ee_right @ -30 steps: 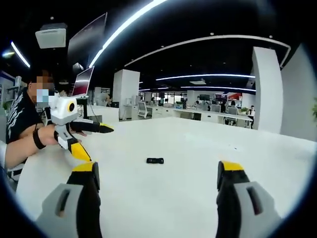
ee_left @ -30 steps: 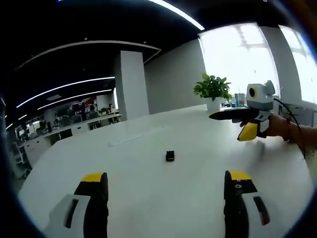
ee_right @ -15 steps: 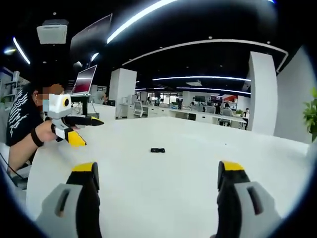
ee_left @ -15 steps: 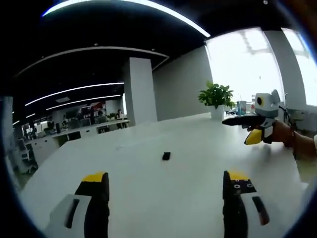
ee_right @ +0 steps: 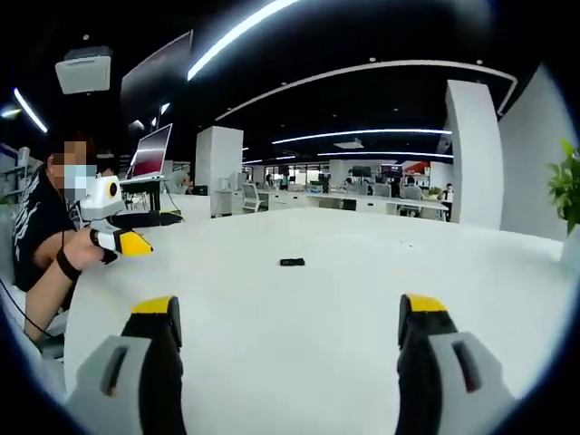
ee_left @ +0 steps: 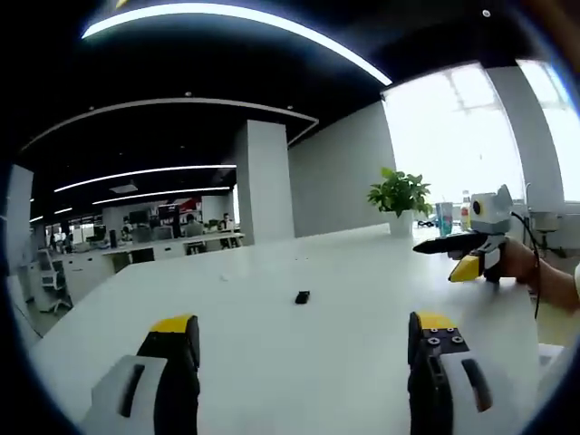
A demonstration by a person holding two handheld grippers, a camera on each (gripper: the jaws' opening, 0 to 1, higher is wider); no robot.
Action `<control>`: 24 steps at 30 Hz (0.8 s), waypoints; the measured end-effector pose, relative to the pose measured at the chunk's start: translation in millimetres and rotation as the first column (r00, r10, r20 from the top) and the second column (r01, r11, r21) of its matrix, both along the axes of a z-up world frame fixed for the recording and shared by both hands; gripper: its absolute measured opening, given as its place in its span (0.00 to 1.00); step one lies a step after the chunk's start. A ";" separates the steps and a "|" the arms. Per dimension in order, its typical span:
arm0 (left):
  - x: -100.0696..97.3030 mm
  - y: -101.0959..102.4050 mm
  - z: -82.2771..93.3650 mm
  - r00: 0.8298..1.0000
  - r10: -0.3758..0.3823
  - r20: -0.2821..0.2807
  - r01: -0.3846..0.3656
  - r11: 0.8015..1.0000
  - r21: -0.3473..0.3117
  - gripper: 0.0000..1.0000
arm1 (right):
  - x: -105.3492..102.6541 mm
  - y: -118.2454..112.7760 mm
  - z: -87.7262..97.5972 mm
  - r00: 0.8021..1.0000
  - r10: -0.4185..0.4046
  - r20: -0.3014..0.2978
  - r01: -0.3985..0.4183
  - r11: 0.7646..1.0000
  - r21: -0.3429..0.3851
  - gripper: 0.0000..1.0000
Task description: Snap the two parts of the plastic buckle together until the buckle closes and remains connected.
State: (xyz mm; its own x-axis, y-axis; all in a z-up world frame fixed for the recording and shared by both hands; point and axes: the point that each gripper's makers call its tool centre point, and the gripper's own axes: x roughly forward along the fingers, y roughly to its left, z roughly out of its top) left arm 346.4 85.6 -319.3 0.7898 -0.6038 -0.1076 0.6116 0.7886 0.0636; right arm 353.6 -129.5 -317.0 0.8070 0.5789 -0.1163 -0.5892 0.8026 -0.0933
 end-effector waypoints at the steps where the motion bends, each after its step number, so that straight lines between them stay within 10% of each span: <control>1: 0.9 0.2 -3.3 1.000 0.001 -0.011 -0.001 1.000 0.023 0.99 | 0.1 -0.4 1.1 1.000 -0.004 0.008 0.004 1.000 -0.001 1.00; 24: 7.6 1.8 -4.0 1.000 -0.025 -0.013 0.025 0.999 -0.020 0.99 | -7.4 -2.1 0.2 1.000 -0.004 0.021 0.004 1.000 -0.006 1.00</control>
